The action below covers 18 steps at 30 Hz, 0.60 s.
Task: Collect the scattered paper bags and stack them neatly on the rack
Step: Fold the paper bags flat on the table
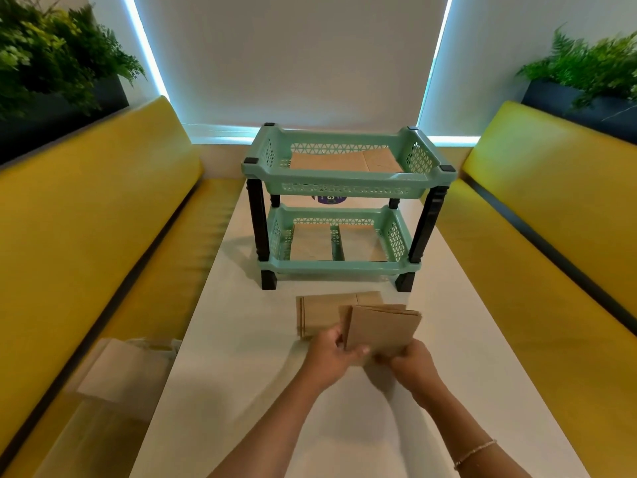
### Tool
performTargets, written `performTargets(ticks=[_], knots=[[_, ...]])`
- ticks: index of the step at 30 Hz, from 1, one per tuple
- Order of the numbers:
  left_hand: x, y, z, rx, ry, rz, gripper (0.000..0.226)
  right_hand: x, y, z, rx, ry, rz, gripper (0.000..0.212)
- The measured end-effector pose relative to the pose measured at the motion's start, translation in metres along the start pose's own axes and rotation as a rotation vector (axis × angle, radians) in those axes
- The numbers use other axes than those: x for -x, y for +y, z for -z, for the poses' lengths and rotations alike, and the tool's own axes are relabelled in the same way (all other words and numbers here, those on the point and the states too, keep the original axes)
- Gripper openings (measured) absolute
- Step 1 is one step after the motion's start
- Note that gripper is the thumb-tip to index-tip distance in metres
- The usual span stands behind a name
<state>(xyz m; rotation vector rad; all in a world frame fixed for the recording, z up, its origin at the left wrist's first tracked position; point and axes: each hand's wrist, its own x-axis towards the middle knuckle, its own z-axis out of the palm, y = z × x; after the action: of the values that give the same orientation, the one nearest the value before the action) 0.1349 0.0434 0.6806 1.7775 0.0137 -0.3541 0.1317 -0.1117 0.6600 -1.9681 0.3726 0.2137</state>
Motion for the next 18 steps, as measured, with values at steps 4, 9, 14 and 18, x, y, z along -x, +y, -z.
performTargets(ticks=[4, 9, 14, 18], knots=[[-0.002, -0.009, -0.012, -0.128, 0.048, 0.003, 0.034, 0.000, -0.003, -0.002, -0.016, 0.034, 0.062, 0.034], [-0.003, -0.002, -0.014, -0.182, 0.088, -0.037, 0.039, 0.002, -0.009, -0.001, -0.106, 0.030, 0.088, 0.038], [0.002, -0.013, -0.016, -0.299, 0.087, -0.003, 0.040, 0.006, -0.002, -0.010, -0.038, 0.037, 0.041, 0.041], [0.002, -0.007, -0.011, -0.188, 0.118, -0.035, 0.043, 0.007, -0.009, -0.004, -0.080, 0.035, 0.087, 0.050]])
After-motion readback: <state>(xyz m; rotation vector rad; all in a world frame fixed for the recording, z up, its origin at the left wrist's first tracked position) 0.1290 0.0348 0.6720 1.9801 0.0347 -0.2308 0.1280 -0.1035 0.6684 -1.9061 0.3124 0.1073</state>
